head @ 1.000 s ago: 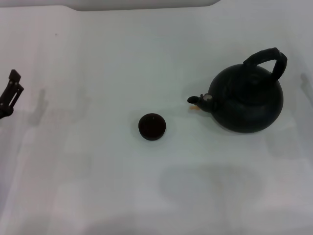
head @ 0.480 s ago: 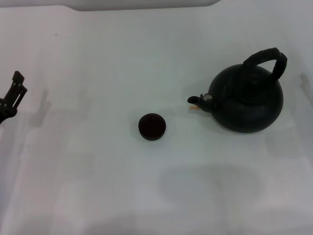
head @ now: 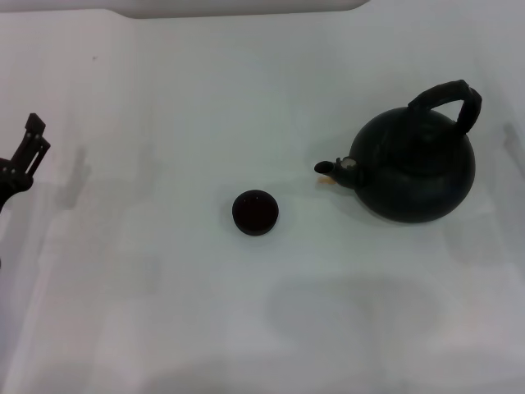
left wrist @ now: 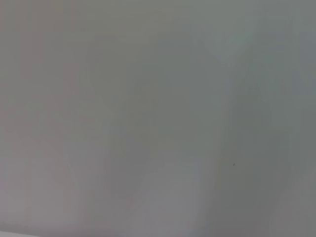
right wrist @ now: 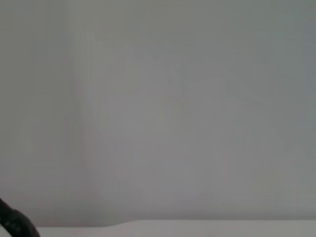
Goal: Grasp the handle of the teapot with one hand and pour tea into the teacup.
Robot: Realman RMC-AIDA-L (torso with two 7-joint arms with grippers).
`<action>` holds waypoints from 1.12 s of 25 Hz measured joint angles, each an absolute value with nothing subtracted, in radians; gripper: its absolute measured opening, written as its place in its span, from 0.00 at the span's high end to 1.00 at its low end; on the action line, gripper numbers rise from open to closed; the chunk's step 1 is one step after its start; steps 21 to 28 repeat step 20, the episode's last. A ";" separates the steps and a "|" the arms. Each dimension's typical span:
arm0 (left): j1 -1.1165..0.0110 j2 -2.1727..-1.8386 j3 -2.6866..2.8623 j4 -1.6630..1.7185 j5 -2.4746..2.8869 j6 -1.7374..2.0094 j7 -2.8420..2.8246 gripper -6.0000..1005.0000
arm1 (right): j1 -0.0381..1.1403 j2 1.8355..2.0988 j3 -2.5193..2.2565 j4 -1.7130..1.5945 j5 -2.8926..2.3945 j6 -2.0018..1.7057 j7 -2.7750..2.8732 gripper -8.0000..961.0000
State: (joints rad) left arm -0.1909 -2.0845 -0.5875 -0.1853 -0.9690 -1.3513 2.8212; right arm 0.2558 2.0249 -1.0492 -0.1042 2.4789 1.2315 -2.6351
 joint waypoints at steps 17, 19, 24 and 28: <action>-0.183 -2.085 -0.591 -0.201 -0.976 -1.326 2.816 0.11 | 0.256 2.025 -1.049 -0.109 2.479 1.237 -2.632 0.18; -0.183 -2.085 -0.590 -0.201 -0.974 -1.324 2.816 0.11 | 0.258 2.025 -1.050 -0.109 2.479 1.244 -2.629 0.18; -0.182 -2.085 -0.590 -0.201 -0.974 -1.324 2.816 0.11 | 0.258 2.025 -1.050 -0.109 2.479 1.247 -2.628 0.18; -0.182 -2.085 -0.590 -0.201 -0.974 -1.324 2.816 0.11 | 0.258 2.025 -1.050 -0.109 2.479 1.247 -2.628 0.18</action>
